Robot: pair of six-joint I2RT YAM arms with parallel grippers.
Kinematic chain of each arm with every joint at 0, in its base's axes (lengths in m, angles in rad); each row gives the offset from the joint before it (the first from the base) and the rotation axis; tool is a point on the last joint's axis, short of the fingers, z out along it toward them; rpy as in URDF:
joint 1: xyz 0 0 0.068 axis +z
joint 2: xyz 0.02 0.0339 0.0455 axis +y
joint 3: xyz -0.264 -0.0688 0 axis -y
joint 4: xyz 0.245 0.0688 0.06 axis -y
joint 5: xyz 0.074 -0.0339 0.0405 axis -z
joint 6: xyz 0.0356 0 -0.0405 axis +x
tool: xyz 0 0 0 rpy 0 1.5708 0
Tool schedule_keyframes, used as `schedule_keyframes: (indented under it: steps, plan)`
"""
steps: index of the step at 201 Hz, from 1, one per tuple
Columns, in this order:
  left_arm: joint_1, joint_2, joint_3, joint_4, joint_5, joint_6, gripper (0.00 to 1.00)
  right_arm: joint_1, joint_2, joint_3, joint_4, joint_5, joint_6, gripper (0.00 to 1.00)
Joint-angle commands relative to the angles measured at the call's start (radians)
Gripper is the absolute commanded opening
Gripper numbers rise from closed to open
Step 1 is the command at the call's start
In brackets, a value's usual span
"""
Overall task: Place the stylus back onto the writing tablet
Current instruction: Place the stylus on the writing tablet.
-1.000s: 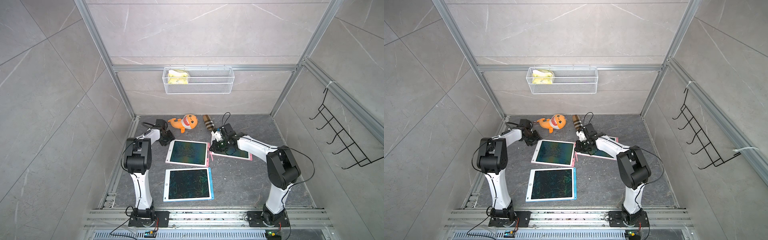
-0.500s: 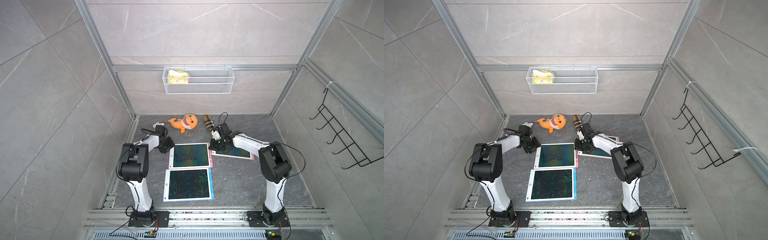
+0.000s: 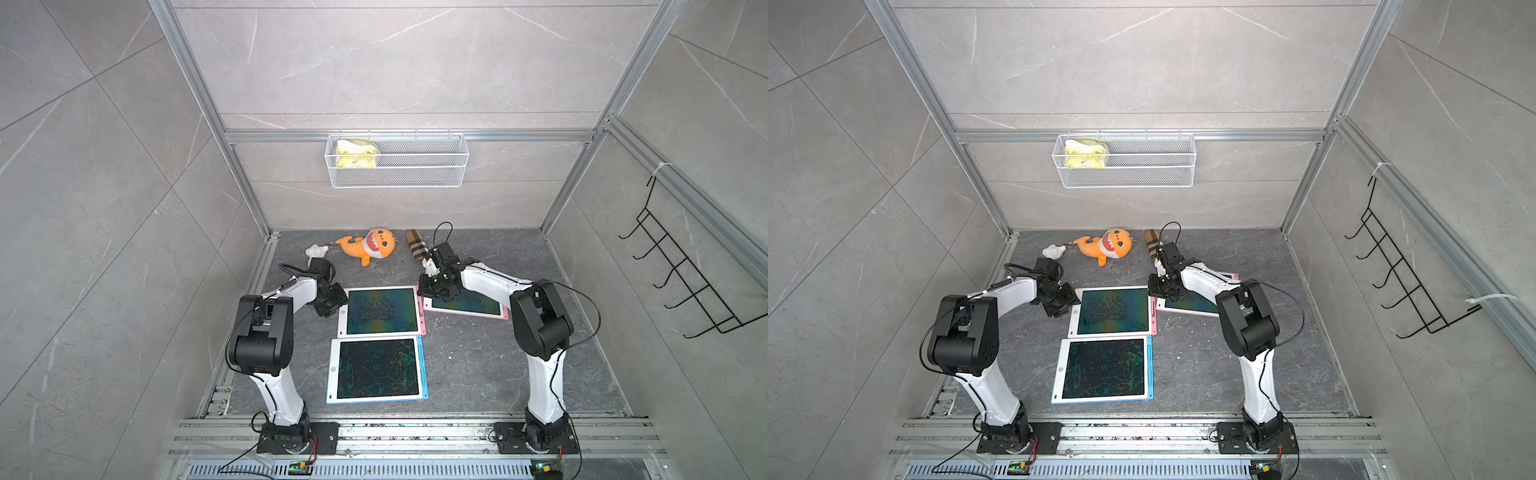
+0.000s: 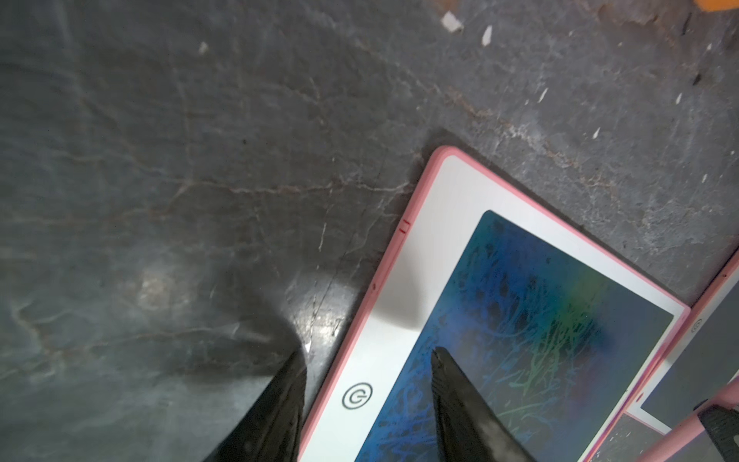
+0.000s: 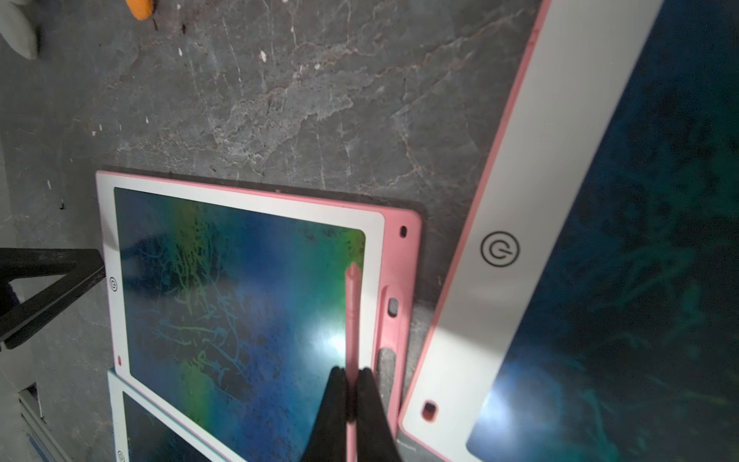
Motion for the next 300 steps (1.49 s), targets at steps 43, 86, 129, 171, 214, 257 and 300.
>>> schedule_keyframes:
  steps: [43,86,129,171,214,257,300]
  plan:
    - [-0.004,-0.084,-0.007,-0.019,0.035,-0.008,0.50,-0.002,0.056,0.027,-0.043,0.026,-0.033,0.00]
    - [-0.011,-0.110,-0.029,-0.019,0.033,-0.017,0.49,-0.002,0.066,0.033,-0.053,0.029,-0.044,0.00]
    - [-0.036,-0.103,-0.050,-0.015,0.026,-0.029,0.49,-0.002,0.048,0.013,-0.046,0.021,-0.042,0.00]
    - [-0.063,-0.101,-0.082,-0.001,0.018,-0.043,0.49,-0.002,0.021,-0.020,-0.021,0.011,-0.026,0.00]
    - [-0.070,-0.120,-0.107,0.002,0.007,-0.050,0.48,-0.002,0.046,-0.021,-0.007,-0.026,-0.002,0.00]
    - [-0.070,-0.129,-0.124,-0.002,0.000,-0.049,0.45,-0.001,0.055,-0.022,-0.008,-0.020,-0.001,0.00]
    - [-0.071,-0.122,-0.130,0.005,0.002,-0.051,0.45,0.000,0.063,-0.029,-0.015,-0.020,-0.003,0.00]
